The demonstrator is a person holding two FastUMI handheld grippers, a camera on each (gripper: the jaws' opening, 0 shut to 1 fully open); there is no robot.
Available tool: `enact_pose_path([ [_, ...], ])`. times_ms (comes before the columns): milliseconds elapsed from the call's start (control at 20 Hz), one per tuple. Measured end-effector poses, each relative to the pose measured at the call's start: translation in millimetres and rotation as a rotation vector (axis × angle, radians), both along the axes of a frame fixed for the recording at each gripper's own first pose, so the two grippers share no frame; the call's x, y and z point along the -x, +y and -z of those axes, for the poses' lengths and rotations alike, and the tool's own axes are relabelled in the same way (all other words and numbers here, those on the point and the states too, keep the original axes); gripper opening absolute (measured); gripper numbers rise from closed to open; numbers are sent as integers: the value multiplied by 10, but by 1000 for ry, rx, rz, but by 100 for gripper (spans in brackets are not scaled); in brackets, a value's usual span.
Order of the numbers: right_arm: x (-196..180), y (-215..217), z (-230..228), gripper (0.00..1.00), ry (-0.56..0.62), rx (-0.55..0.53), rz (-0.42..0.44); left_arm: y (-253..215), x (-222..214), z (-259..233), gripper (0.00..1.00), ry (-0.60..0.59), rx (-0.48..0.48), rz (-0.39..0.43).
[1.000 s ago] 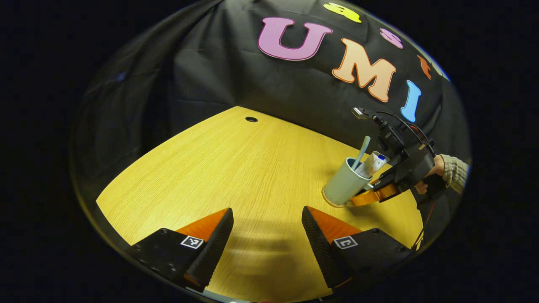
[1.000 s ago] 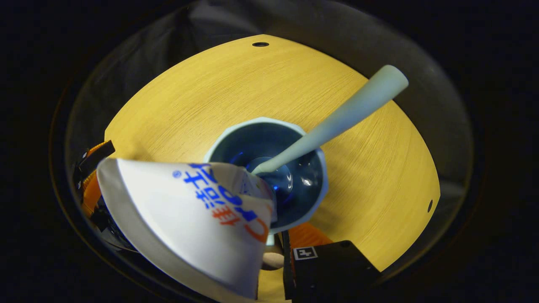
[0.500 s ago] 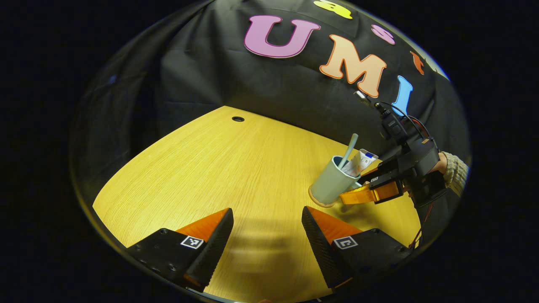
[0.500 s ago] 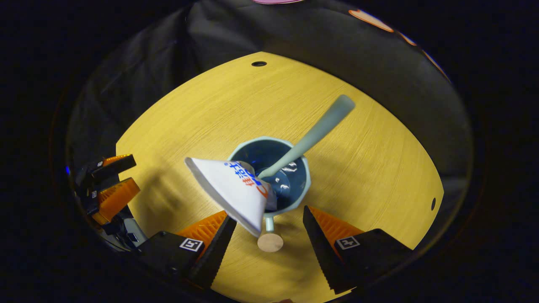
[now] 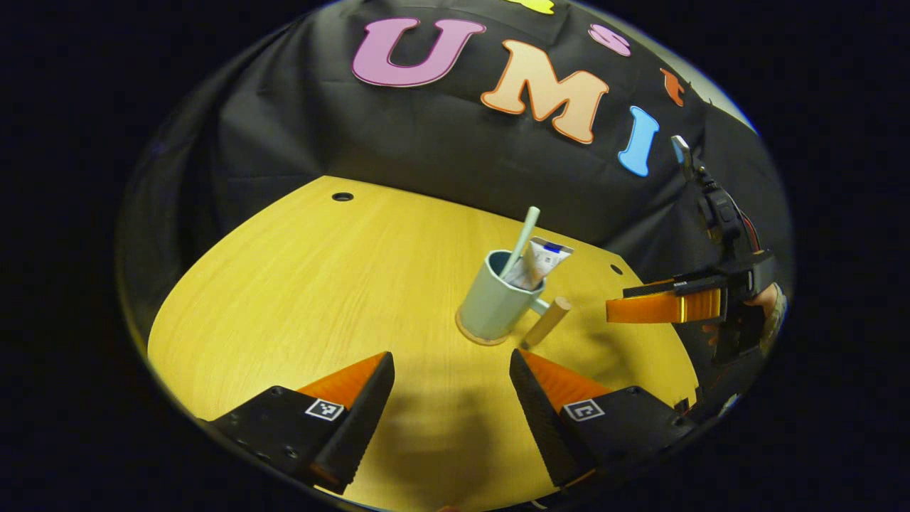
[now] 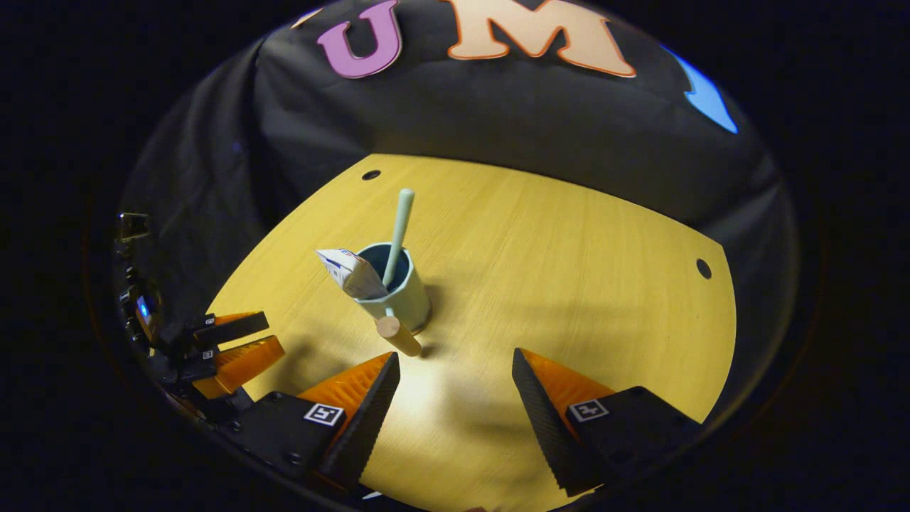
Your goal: Put the toothbrush and toothpaste on the desktop into the cup, then pick up the cup and place it on the coaster on the desktop.
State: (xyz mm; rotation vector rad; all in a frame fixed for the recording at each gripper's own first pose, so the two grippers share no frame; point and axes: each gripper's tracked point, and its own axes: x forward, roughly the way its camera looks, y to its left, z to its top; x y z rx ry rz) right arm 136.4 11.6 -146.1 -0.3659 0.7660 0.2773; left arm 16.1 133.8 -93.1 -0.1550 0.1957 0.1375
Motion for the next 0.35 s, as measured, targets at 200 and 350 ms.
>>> enact_pose_path([
  [200, 284, -359, -218, 96, -113, -91, 79, -302, -58, 0, 95, 25, -1, 26],
  [350, 477, -624, -333, 96, -162, -168, 137, -603, -112, 34, 95, 56, 11, 66],
])
